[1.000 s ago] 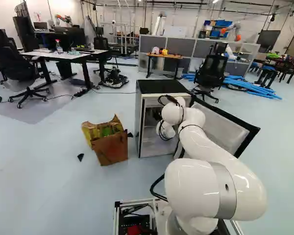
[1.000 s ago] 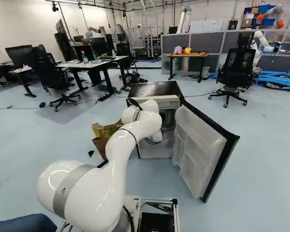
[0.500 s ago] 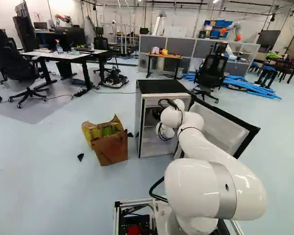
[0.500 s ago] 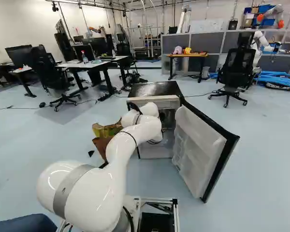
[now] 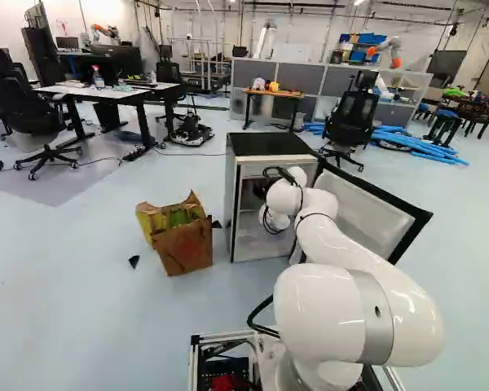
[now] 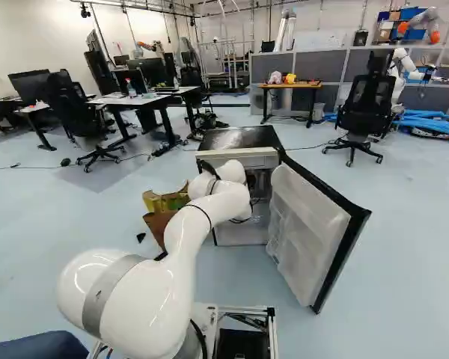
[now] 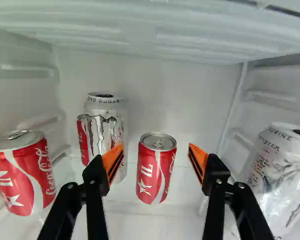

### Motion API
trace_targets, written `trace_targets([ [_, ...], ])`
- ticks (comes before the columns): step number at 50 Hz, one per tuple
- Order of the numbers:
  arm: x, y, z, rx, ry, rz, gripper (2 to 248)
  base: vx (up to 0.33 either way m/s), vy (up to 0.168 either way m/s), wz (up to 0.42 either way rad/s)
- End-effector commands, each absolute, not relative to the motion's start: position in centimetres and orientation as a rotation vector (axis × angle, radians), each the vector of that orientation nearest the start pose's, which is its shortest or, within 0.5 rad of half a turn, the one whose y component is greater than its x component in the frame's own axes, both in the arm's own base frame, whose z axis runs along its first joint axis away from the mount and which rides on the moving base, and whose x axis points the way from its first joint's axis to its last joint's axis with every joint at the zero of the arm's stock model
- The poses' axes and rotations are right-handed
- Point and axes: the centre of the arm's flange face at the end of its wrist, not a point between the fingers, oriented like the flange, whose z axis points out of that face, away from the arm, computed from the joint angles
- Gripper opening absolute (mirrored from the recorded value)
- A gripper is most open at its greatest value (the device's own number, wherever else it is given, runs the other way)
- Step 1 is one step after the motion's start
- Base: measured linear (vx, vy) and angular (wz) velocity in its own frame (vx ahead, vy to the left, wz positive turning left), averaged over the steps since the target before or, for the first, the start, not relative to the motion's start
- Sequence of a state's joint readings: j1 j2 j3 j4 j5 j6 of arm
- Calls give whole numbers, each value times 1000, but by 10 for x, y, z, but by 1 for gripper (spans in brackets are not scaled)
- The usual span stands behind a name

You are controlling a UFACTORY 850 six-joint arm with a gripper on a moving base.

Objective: Grab a drink from the fridge

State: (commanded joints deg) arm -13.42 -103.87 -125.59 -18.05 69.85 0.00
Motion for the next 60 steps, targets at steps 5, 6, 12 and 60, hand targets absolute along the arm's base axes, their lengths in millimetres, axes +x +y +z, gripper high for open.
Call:
trace_targets([
  [5,747,-152,-70,-2241,-188,-2252,187,0,0,0],
  [6,747,-152,-70,-2244,-185,-2251,187,0,0,0],
  [12,747,-153,-71,-2259,-174,-2242,187,0,0,0],
  [60,741,-151,-66,-2284,-168,-2209,94,0,0,0],
])
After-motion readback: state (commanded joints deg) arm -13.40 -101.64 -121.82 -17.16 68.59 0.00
